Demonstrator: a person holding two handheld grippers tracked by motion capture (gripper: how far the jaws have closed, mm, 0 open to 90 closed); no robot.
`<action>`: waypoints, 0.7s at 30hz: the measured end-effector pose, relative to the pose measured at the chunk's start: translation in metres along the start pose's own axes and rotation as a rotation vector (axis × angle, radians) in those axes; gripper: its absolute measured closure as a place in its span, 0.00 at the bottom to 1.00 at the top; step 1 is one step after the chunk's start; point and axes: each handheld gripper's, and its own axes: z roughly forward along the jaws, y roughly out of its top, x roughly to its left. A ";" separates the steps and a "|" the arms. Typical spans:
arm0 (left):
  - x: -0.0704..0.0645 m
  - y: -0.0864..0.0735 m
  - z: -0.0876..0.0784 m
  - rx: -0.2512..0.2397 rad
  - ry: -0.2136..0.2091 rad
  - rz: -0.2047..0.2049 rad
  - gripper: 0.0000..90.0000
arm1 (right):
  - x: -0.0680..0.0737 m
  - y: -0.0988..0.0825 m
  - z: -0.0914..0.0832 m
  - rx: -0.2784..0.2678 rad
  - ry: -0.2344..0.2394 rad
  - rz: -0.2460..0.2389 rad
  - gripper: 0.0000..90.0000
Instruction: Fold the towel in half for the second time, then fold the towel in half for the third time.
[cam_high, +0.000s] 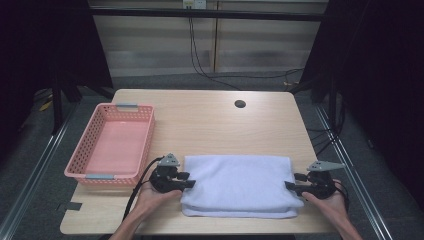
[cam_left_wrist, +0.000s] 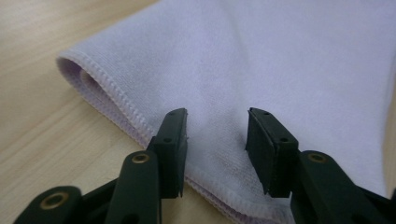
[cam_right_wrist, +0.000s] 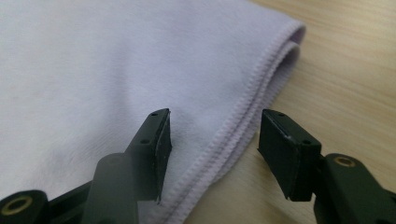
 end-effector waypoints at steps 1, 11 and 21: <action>0.000 0.001 0.001 -0.001 -0.004 0.004 0.64 | -0.001 -0.001 0.002 0.016 -0.002 0.018 0.51; 0.004 0.018 0.024 -0.015 0.004 -0.003 0.65 | -0.019 -0.005 -0.005 -0.020 -0.027 0.027 0.83; 0.011 0.026 0.023 -0.018 -0.019 -0.021 0.58 | 0.006 0.000 -0.029 -0.144 0.034 -0.001 0.49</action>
